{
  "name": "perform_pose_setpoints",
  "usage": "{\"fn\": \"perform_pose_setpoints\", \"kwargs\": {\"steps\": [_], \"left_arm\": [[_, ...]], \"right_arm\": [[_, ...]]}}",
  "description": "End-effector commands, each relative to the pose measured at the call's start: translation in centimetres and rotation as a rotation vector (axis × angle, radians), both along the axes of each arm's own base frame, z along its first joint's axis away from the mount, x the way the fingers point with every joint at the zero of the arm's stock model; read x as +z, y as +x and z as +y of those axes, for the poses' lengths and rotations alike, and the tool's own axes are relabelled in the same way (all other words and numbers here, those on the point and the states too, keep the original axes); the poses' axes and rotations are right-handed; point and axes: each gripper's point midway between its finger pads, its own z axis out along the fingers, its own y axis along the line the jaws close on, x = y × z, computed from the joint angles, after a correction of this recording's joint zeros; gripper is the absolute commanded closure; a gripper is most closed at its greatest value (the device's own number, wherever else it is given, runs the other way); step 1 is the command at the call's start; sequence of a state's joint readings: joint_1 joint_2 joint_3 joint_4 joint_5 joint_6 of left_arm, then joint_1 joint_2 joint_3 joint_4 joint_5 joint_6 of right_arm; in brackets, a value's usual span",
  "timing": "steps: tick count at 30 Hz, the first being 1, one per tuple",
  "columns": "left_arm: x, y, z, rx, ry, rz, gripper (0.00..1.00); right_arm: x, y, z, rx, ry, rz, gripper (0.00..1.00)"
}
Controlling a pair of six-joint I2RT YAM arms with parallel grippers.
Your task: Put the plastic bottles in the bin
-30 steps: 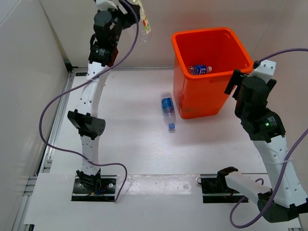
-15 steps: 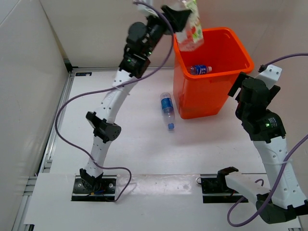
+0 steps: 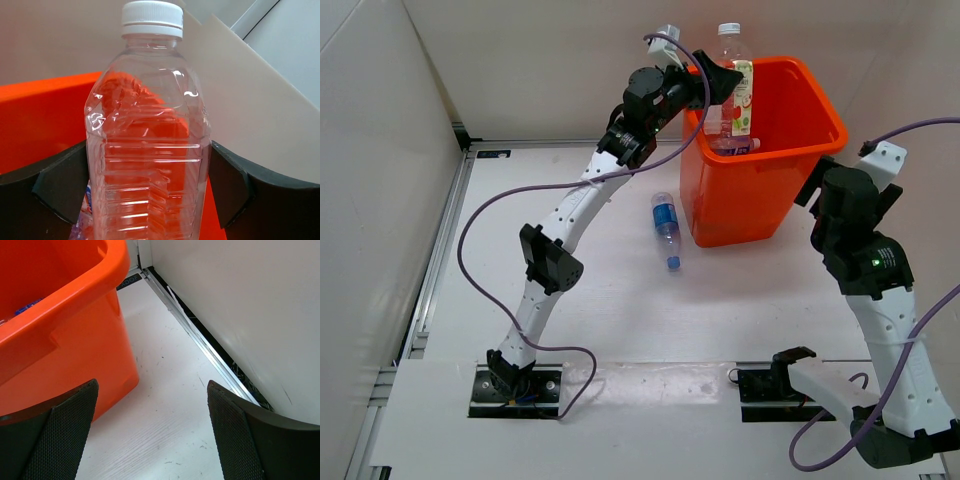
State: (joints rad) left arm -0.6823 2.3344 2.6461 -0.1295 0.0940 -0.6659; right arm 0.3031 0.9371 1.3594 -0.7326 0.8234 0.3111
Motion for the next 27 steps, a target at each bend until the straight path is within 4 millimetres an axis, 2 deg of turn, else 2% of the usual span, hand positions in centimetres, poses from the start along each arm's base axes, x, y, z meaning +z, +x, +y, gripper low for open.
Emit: {"fn": "perform_pose_setpoints", "kwargs": {"steps": [1,7,12,15,17,22,24,26,27], "left_arm": [[5.5,-1.6,2.3,0.015,-0.072,-0.08,0.0],[6.6,-1.1,3.6,0.036,-0.08,-0.112,0.0],[6.9,-1.4,3.7,0.017,-0.083,-0.127,0.0],[5.6,-1.5,2.7,-0.034,-0.069,-0.112,0.0],[4.0,-1.7,1.6,-0.083,-0.058,-0.078,0.0],[1.7,-3.4,-0.6,-0.216,0.017,-0.108,0.0],[0.3,-3.4,-0.7,-0.228,0.114,-0.154,0.0],[-0.7,-3.3,-0.5,-0.226,0.165,-0.144,0.0],[-0.6,-3.2,-0.4,-0.215,0.202,-0.196,0.0]], "right_arm": [[0.6,0.1,0.2,0.002,0.017,-0.04,0.1],[0.9,0.6,0.7,0.022,0.007,-0.051,0.1],[0.7,0.7,0.7,0.027,0.004,-0.047,0.1],[0.6,0.8,0.9,0.033,0.005,-0.047,0.1],[0.6,0.7,0.9,0.034,0.008,-0.05,0.1],[0.2,0.7,0.9,0.038,0.008,-0.04,0.1],[0.1,0.7,1.0,0.041,0.003,-0.037,0.1],[0.0,0.7,1.0,0.041,0.002,-0.036,0.1],[0.0,0.7,1.0,0.043,0.001,-0.035,0.1]]}}
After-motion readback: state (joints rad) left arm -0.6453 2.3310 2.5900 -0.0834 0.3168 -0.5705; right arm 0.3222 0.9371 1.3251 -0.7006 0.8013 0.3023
